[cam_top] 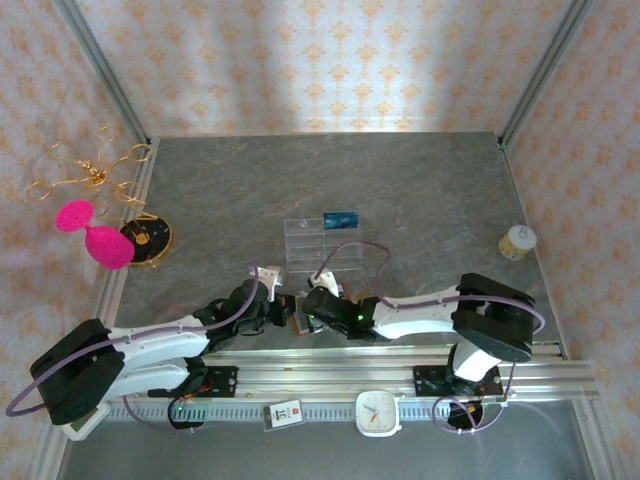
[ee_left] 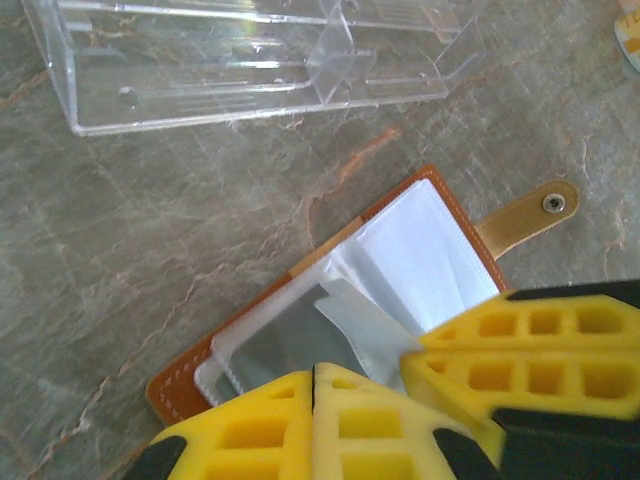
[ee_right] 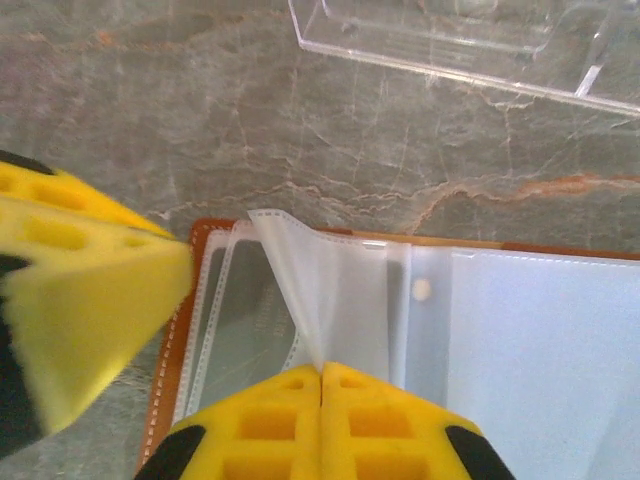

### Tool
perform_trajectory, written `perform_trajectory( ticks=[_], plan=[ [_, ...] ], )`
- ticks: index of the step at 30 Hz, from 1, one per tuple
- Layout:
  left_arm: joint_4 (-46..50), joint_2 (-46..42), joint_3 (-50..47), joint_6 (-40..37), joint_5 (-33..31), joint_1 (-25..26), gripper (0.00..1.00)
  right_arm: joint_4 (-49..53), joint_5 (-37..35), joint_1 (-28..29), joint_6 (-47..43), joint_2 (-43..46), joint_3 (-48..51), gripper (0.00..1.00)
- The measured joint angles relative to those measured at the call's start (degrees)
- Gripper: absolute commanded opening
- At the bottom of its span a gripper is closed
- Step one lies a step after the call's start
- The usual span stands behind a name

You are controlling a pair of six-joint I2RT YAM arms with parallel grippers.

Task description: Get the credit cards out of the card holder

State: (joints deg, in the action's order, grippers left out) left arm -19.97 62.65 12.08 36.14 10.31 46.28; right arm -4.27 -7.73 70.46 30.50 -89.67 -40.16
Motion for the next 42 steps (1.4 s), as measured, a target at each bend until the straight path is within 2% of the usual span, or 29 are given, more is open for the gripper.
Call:
perform_trajectory(
  ticks=[4,7,17,20,23,25,28,31,37,42],
  plan=[
    [-2.0,4.3,2.0,0.0,0.9,0.6,0.00,-1.4,-0.3,0.0,1.7,3.8,2.6,0.26],
    [-2.7,8.5,4.2,-0.1,1.7,1.8,0.00,-1.8,-1.6,0.0,2.6,7.0,4.3,0.30],
    [-7.3,22.8,13.1,-0.2,5.5,5.8,0.00,0.2,-6.5,-0.1,7.4,19.3,10.4,0.30],
    [-8.5,25.3,14.5,-0.1,6.1,6.0,0.04,0.9,-7.0,-0.5,8.1,21.3,11.9,0.28],
    [-8.2,22.9,13.6,0.0,5.3,6.0,0.10,1.2,-5.6,-1.4,7.7,22.7,12.2,0.27],
    [-7.5,16.9,11.5,0.2,3.6,6.0,0.11,0.8,-2.9,-2.9,6.3,22.8,12.2,0.26],
    [-6.2,7.3,8.3,0.8,0.7,6.0,0.04,0.6,1.7,-5.6,4.1,20.9,11.5,0.23],
    [-4.5,1.4,5.3,1.9,-1.4,5.8,0.02,-0.3,6.3,-7.8,1.6,16.4,9.7,0.21],
    [-0.2,-4.2,-4.2,5.9,-3.6,5.7,0.02,-1.8,11.9,-9.7,-1.3,7.9,5.9,0.17],
    [-0.2,-2.2,-5.5,6.0,-3.9,3.7,0.00,-1.8,12.0,-10.8,-1.1,5.0,5.9,0.15]
  ],
)
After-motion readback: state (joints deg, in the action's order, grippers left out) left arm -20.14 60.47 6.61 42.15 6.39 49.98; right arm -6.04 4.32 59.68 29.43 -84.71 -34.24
